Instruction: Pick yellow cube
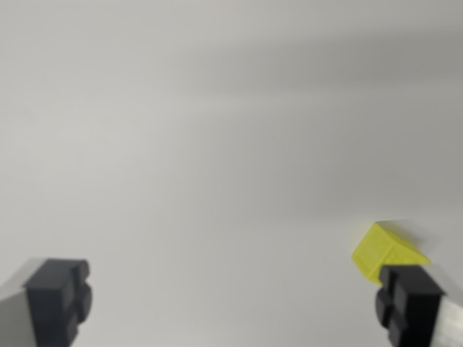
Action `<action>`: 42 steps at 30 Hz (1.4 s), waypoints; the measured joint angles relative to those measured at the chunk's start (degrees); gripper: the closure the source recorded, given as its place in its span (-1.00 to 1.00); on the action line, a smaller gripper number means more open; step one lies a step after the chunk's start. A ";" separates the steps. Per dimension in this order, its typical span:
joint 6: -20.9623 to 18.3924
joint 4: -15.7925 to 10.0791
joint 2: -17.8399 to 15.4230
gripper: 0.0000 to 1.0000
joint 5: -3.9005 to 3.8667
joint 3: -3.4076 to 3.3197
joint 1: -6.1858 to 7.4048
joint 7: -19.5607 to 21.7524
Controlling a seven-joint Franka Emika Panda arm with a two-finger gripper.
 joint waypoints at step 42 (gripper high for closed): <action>13.16 -14.87 -0.89 -1.00 0.65 -0.06 -7.04 2.38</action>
